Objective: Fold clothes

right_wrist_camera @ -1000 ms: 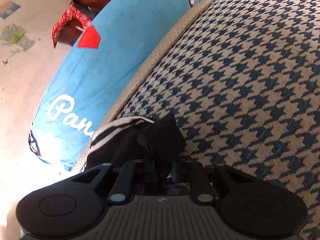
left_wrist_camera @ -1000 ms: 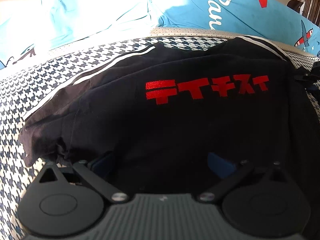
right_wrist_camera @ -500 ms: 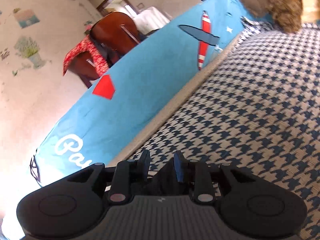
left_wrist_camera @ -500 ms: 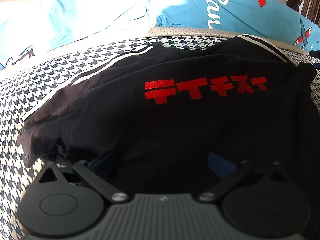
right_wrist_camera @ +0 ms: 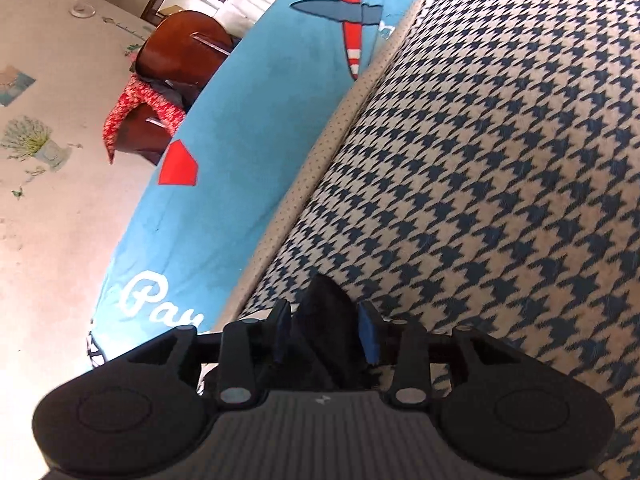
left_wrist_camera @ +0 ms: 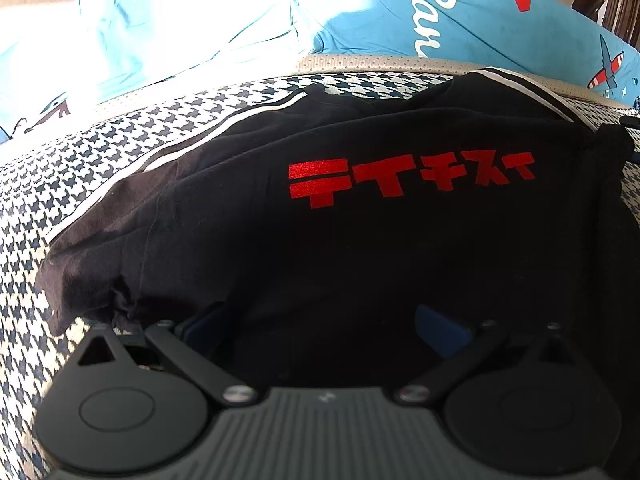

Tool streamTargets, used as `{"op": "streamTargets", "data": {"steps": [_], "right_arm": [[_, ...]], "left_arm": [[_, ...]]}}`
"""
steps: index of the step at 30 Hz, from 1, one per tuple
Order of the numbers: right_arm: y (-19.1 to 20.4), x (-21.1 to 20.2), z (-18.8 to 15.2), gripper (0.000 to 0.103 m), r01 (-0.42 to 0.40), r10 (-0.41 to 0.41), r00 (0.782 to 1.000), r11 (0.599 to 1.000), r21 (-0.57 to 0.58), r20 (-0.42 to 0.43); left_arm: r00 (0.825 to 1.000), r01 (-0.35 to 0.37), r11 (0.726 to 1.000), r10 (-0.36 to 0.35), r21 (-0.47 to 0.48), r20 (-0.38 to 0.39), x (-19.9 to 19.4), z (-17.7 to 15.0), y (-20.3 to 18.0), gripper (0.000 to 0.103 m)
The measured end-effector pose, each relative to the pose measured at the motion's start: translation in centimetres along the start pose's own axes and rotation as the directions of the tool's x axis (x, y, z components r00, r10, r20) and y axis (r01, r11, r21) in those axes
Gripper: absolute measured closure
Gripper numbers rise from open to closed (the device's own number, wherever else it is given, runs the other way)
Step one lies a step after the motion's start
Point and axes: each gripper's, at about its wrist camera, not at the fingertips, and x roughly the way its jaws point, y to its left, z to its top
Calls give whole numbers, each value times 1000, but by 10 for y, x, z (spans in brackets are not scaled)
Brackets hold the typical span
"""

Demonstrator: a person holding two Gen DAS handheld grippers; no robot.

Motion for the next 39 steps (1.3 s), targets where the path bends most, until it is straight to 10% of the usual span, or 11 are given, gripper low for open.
{"op": "streamTargets", "data": {"steps": [8,11,15,24,28,39], "right_arm": [[5,18,-5,62,34,-35,999,999,-37,-7],[11,19,-7,86,47,-44,999,994,-94,28],[29,18,-13,91,3,6,999,973,-232,38],[73,31,-70,92,-223,81,967,732,-644,-243],[72,40,-88,86,-226,-4,952,662,-715,-305],[59,18,-73,49,-215,29,962,693,-689,-271]], "left_arm": [[1000,0,1000,0,1,1,1,0,-1,0],[1000,1,1000,-1,1,1,2,0,1,0],[1000,2,1000,-2,-1,0,1,0,1,0],[1000,-1,1000,1,2,3,0,0,2,0],[1000,-1,1000,1,1,3,1,0,1,0],[1000,-7,1000,7,4,6,4,1,-3,0]]}}
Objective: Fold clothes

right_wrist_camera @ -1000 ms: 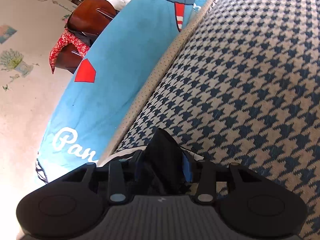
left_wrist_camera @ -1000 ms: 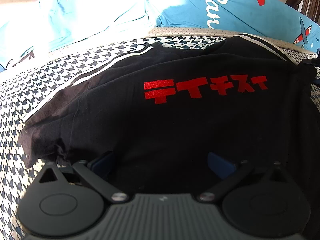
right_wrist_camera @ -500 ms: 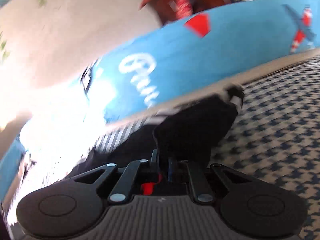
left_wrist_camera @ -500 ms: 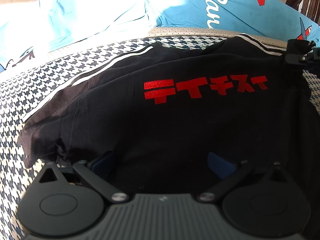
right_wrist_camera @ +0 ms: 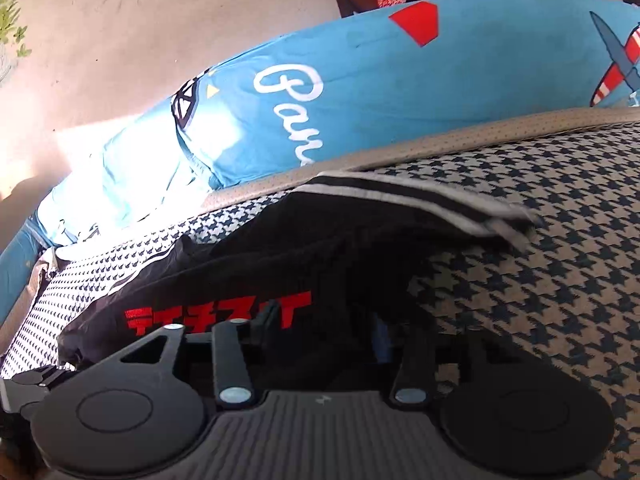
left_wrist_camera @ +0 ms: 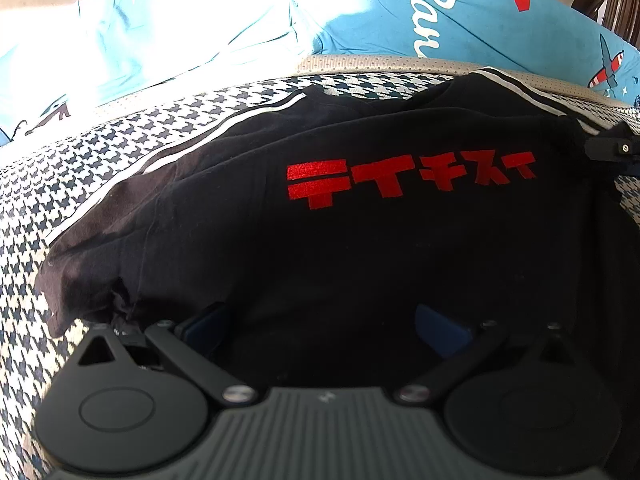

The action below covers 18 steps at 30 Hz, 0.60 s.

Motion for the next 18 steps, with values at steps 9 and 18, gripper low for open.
{"op": "streamTargets", "data": {"steps": [9,18], "right_arm": [[-31,-1,2,47,32,-25,999,984,177,-39],[-102,-16,-4,47,-14,-9,999,763,646,32]], "left_arm": [[1000,1,1000,-1,-1,-1,2,0,-1,0],[1000,-1,1000,1,1,2,0,-1,-1,0]]}}
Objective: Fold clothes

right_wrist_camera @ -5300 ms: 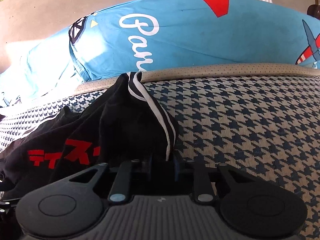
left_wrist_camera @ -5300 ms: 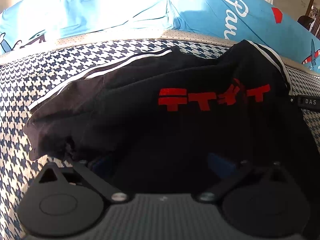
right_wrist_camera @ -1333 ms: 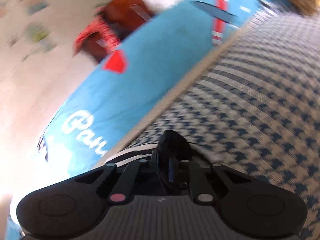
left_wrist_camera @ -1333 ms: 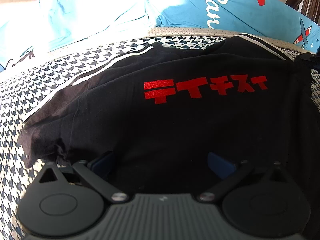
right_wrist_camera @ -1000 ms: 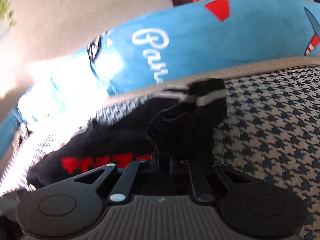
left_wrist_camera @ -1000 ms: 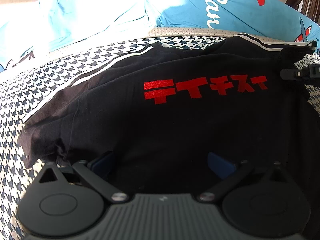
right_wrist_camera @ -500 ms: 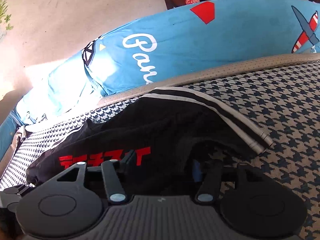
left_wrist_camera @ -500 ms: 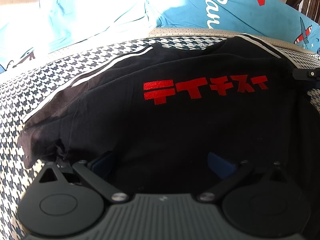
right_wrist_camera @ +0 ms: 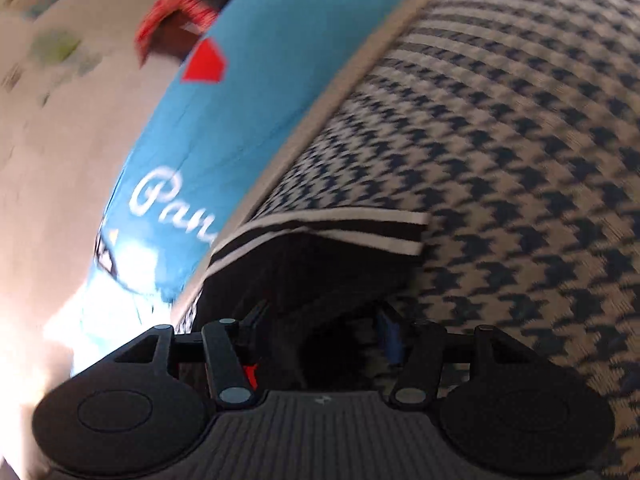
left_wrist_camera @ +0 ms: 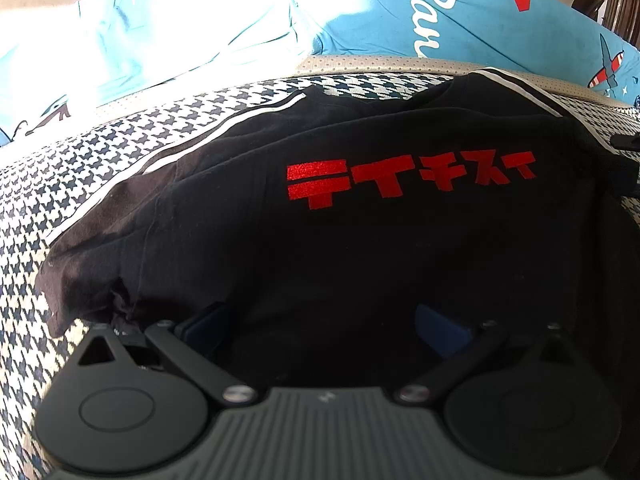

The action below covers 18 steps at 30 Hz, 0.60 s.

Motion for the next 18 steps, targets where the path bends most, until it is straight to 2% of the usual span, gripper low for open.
{"op": "streamTargets", "data": {"steps": [3,9,11,12,14,16,18], "right_arm": [[-6,0,3,48,26,-27,999,999,30,26],[4,9,4,48,36,-36,997,999,1,73],[8,13,5,55,47,-45,995,999,-22,93],[10,15,6,62,61,-57,993,998,-36,102],[14,18,8,88,92,-83,989,993,-71,124],[19,19,10,95,127,-109,982,986,-113,151],[29,17,15,96,152,-119,973,974,-166,197]], "left_arm": [[1000,0,1000,0,1,2,0,-1,0,0],[1000,-1,1000,1,2,5,0,-1,0,0],[1000,0,1000,0,2,5,0,-1,0,0],[1000,0,1000,0,2,5,-1,-2,0,0],[1000,1,1000,-1,2,5,-1,-2,0,0],[1000,1,1000,-1,2,4,-1,-2,0,0],[1000,5,1000,-5,2,4,-1,-2,0,0]]}}
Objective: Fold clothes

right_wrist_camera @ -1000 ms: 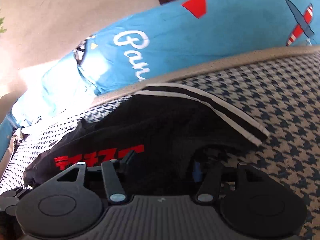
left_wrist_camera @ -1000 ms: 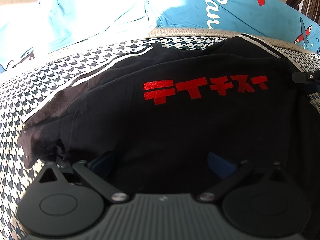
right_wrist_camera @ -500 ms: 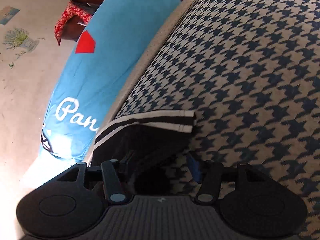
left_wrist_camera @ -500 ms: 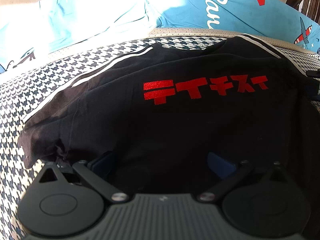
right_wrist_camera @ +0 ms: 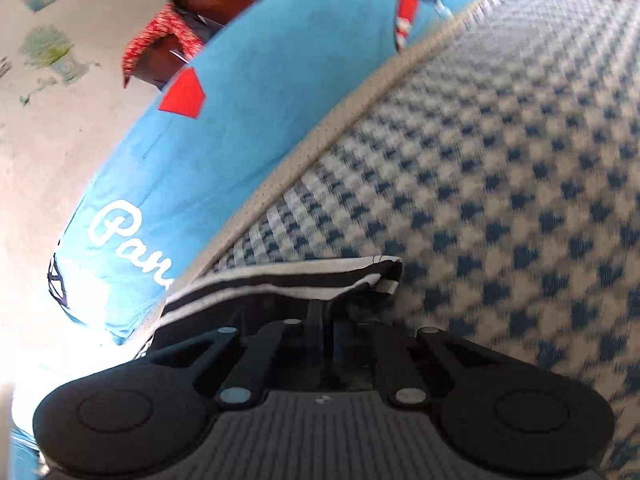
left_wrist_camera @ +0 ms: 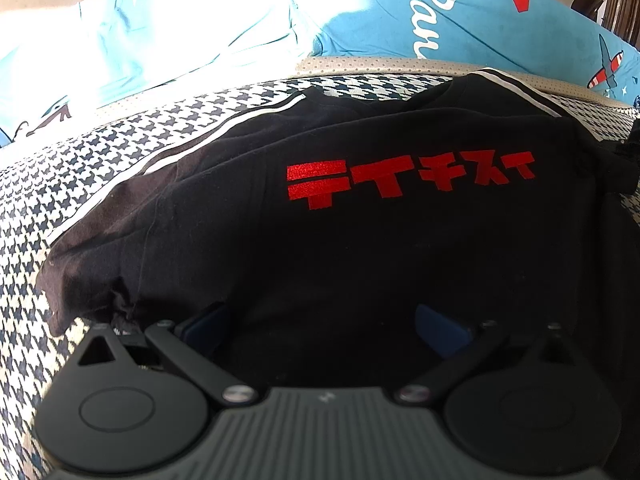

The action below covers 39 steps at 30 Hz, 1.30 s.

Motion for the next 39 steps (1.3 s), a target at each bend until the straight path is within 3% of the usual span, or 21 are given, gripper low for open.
{"op": "streamTargets", "data": {"steps": [4,10,13,17,20,24,26,31,35,39], "right_arm": [[20,-8,16,97,18,-4,993,993,-117,120],[42,-9,36,97,28,19,970,982,-188,242],[47,5,36,97,80,-32,968,980,-184,250],[41,26,30,97,215,-187,966,965,-150,178],[31,27,27,94,249,-227,959,961,-120,171],[29,6,31,88,266,-239,941,960,-90,239],[31,-3,32,87,254,-222,940,963,-96,260],[49,-2,28,87,115,-81,979,977,-182,188],[78,7,13,87,-12,45,993,955,-297,105],[109,18,-6,87,-122,143,989,916,-381,27]], "left_arm": [[1000,25,1000,-25,-7,4,-3,0,2,0],[999,45,999,-45,13,9,-4,1,-1,0],[998,54,998,-54,24,11,-4,1,-3,0],[998,67,997,-67,36,7,-4,2,-7,0],[997,78,996,-78,33,5,-5,3,-7,0],[996,91,996,-91,25,4,-6,3,-7,0],[995,95,995,-95,21,4,-7,3,-8,0],[994,111,994,-111,-5,8,-7,4,-9,0],[993,113,993,-113,-36,17,-8,7,-2,0],[994,107,991,-106,-81,16,-8,10,6,0]]}}
